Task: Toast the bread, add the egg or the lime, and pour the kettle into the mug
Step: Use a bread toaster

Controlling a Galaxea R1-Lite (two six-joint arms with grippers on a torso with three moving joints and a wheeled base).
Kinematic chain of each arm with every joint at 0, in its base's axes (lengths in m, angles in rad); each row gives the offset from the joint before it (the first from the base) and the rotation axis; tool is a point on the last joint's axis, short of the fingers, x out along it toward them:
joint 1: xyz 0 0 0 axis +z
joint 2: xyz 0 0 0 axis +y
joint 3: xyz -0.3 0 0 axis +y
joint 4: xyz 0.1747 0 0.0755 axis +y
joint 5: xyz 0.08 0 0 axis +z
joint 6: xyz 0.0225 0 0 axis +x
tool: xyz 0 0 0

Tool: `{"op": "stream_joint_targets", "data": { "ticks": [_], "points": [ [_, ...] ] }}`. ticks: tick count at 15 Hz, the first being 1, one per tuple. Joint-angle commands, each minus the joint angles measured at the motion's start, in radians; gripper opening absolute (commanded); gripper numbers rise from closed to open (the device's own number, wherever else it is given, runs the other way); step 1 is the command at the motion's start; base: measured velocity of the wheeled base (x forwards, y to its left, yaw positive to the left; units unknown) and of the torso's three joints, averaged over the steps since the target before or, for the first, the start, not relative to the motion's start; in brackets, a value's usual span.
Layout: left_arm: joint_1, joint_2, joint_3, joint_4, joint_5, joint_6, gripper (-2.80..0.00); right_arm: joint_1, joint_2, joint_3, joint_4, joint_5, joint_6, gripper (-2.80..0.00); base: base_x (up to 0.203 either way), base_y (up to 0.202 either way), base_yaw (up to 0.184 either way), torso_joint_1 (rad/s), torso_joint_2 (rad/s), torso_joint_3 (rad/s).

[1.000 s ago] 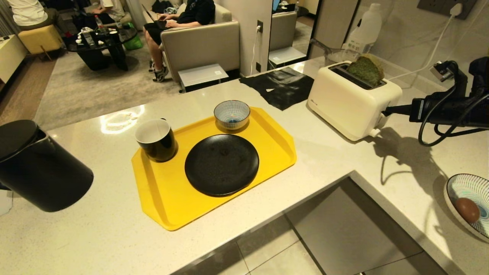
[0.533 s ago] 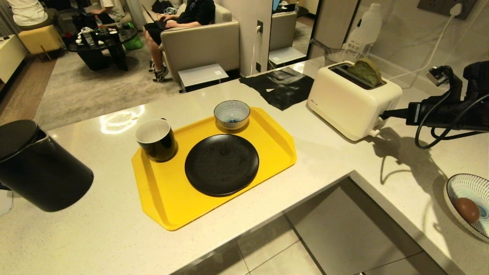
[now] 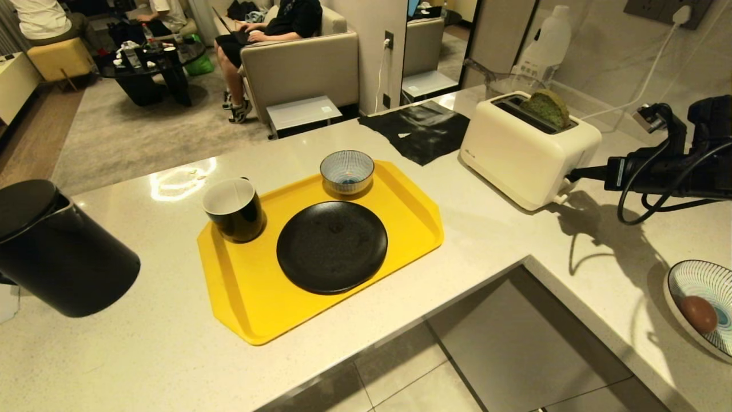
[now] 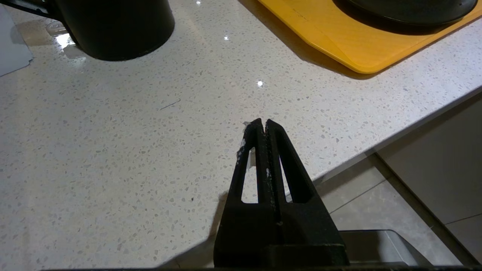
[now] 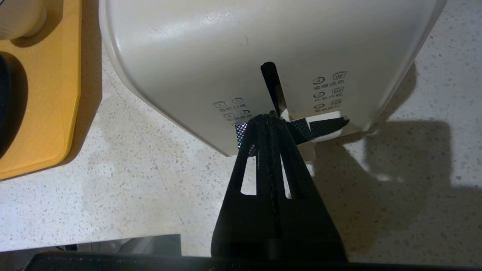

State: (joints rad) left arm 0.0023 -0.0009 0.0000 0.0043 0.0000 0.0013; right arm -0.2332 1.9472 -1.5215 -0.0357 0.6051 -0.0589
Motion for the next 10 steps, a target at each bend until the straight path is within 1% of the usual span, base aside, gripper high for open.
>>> {"op": "stream_joint_targets", "data": {
  "ticks": [1,10],
  "points": [
    [-0.001,0.001,0.000,0.000,0.000,0.000,-2.80,0.000,0.010,0.000,-0.003,0.003,-0.001,-2.80,0.000,0.000,0.000,0.000,0.00,0.000],
    [-0.001,0.000,0.000,0.000,0.000,0.000,-2.80,0.000,0.015,0.004,-0.006,0.001,-0.001,-2.80,0.000,0.000,0.000,0.000,0.00,0.000]
  ]
}}
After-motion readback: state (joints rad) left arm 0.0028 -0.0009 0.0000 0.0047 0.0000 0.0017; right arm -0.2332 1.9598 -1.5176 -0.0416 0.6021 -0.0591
